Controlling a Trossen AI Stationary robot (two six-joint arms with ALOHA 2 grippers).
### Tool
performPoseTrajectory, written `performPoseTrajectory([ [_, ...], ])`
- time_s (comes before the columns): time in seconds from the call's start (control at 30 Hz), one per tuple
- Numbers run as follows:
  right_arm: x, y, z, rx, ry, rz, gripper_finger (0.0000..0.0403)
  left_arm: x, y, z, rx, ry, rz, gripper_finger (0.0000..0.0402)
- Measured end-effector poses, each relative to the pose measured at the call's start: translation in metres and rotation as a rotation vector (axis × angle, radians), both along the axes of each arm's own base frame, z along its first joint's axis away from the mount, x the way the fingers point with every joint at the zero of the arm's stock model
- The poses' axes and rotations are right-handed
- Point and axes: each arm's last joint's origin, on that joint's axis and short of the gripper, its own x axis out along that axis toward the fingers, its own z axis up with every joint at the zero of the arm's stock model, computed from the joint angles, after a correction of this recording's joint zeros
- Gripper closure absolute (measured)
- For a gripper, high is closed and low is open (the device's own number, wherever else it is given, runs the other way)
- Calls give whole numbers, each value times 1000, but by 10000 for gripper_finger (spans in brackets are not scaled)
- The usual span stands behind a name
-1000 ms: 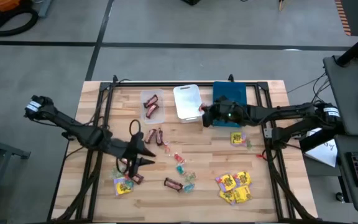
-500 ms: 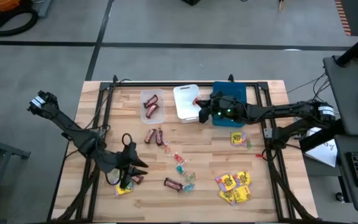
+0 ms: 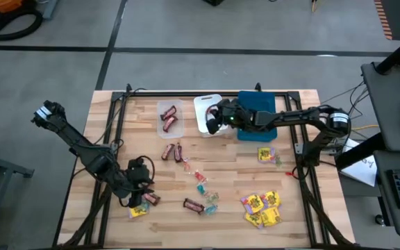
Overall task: Sort candy
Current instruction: Put the middle right orange jelly candy into the white bin, then put the bottom left brown candy bar into the transparent bin
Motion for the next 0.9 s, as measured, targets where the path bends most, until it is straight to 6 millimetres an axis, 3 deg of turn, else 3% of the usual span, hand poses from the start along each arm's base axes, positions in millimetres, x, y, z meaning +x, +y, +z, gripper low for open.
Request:
performPoseTrajectory([
  [0.17, 11, -4, -1, 12, 89, -14, 371, 2, -4, -5, 1, 37, -32, 217],
  [0.4, 18, -6, 3, 35, 150, -18, 310, 8, -15, -25, 55, 135, -87, 172],
  [0.63, 12, -1, 14, 35, 140, -9, 252, 12, -27, -48, 94, 247, -134, 167],
  [0.9, 2, 24, 34, 35, 148, 57, 245, 23, -40, -68, 123, 251, -174, 167],
])
